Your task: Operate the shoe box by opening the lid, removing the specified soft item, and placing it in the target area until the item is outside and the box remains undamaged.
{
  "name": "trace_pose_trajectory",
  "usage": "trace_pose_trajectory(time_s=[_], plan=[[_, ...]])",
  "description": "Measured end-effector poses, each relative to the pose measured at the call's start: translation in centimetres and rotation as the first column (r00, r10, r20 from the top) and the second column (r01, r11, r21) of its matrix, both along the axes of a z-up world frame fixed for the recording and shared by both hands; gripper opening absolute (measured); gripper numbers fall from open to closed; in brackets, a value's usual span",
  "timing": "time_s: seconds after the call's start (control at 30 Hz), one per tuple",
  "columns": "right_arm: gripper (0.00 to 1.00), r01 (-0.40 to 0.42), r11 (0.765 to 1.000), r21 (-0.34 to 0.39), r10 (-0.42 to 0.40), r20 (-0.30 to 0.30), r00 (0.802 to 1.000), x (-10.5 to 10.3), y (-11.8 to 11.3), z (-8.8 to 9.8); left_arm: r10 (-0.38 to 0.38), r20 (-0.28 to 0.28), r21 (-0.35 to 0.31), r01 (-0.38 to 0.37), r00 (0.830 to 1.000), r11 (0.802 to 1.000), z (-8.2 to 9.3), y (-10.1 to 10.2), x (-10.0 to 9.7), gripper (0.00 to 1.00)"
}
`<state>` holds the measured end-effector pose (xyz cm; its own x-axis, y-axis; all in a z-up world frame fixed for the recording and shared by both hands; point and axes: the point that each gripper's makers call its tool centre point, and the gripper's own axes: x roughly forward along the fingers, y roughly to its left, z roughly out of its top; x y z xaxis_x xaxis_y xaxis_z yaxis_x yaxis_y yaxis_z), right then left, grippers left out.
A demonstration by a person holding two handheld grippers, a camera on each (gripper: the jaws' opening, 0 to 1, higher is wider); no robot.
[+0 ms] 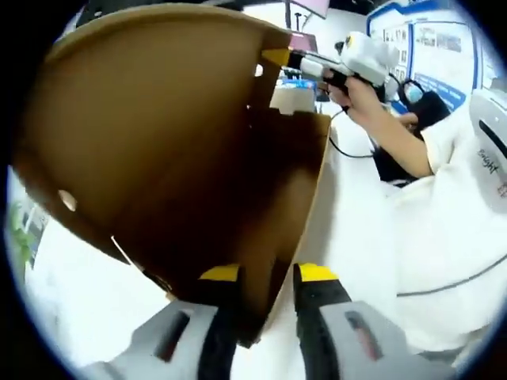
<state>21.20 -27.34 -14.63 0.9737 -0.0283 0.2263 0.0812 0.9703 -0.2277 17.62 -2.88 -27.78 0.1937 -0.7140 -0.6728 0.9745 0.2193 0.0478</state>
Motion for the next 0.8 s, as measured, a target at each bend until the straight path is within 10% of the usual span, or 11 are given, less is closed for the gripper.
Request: trace_pose_trajectory(time_s=[0.1,0.27,0.43,0.57,0.63,0.73,0.8], plan=[[0.00,-0.001,1.000,-0.001,0.001,0.013,1.000,-0.1,0.0,-0.1,0.160,-0.059,-0.166,-0.168,0.985,0.972,1.6,-0.8,0.7,0.54],[0.00,-0.002,1.000,-0.004,0.002,0.022,1.000,-0.1,0.0,-0.1,0.178,0.040,-0.302,-0.158,0.983,0.940,3.7,-0.7,0.2,0.60],[0.01,-0.049,0.999,-0.003,0.049,0.017,0.999,-0.1,0.5,-0.4,0.244,-0.120,-0.591,-0.267,0.962,0.762,7.9,-0.3,-1.2,0.70],[0.01,-0.040,0.999,-0.011,0.040,0.007,0.999,-0.1,0.5,-0.2,0.358,-0.047,-0.691,-0.289,0.933,0.662,10.0,2.5,-0.5,0.74],[0.01,-0.039,0.999,-0.011,0.039,0.004,0.999,-0.2,0.5,-0.3,0.471,-0.073,-0.802,-0.332,0.879,0.497,12.7,5.0,0.6,0.74],[0.01,-0.025,0.999,-0.025,0.025,0.006,1.000,-0.6,0.6,-0.4,0.422,-0.131,-0.805,-0.345,0.897,0.483,13.3,5.8,0.2,0.70],[0.01,-0.016,0.999,-0.047,0.017,0.005,1.000,-0.6,0.7,-0.5,0.426,-0.119,-0.760,-0.358,0.897,0.543,12.5,5.6,0.0,0.83]])
